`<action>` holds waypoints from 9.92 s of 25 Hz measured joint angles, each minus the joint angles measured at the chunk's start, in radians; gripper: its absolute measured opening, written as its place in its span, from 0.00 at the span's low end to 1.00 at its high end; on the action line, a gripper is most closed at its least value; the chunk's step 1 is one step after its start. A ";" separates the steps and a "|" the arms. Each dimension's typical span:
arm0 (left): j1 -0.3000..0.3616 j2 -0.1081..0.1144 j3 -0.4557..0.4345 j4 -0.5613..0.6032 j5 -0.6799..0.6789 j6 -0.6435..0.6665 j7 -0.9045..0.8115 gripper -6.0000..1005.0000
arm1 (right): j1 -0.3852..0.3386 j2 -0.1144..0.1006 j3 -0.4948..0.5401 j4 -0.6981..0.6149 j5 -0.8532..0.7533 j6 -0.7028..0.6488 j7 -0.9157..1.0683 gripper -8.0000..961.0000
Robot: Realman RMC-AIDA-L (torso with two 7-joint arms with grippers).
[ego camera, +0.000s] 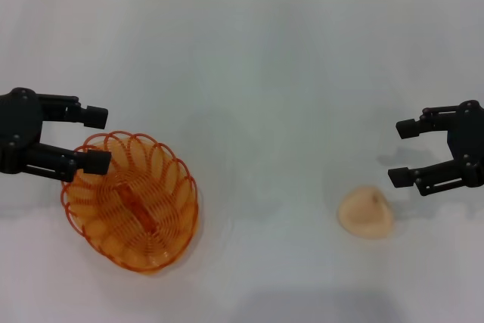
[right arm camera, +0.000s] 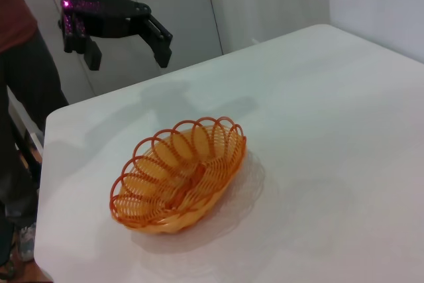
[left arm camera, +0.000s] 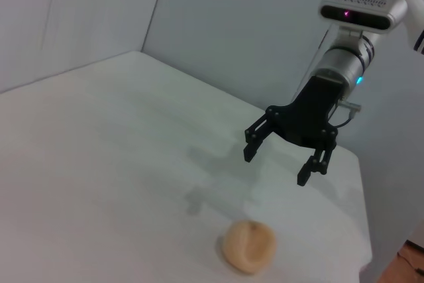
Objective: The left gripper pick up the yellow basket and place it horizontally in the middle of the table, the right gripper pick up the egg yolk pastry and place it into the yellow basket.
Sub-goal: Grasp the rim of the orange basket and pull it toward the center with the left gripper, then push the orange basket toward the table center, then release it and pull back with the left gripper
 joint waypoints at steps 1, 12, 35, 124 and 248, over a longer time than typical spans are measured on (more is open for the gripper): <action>0.000 0.001 0.000 0.000 0.001 -0.002 -0.002 0.86 | -0.001 0.000 0.000 0.000 0.001 0.000 0.000 0.88; -0.046 0.060 -0.030 0.059 0.227 -0.022 -0.119 0.86 | -0.004 0.007 0.001 -0.006 0.011 0.009 0.000 0.88; -0.256 -0.003 -0.104 0.054 0.775 -0.144 -0.259 0.86 | 0.009 0.011 -0.007 -0.001 0.041 0.012 0.014 0.88; -0.351 -0.146 0.141 -0.126 0.810 -0.421 -0.215 0.69 | 0.037 0.011 -0.023 -0.007 0.050 0.014 0.039 0.88; -0.156 -0.204 0.013 0.049 0.618 -0.289 -0.901 0.09 | 0.077 0.011 -0.041 -0.019 0.085 -0.004 0.050 0.88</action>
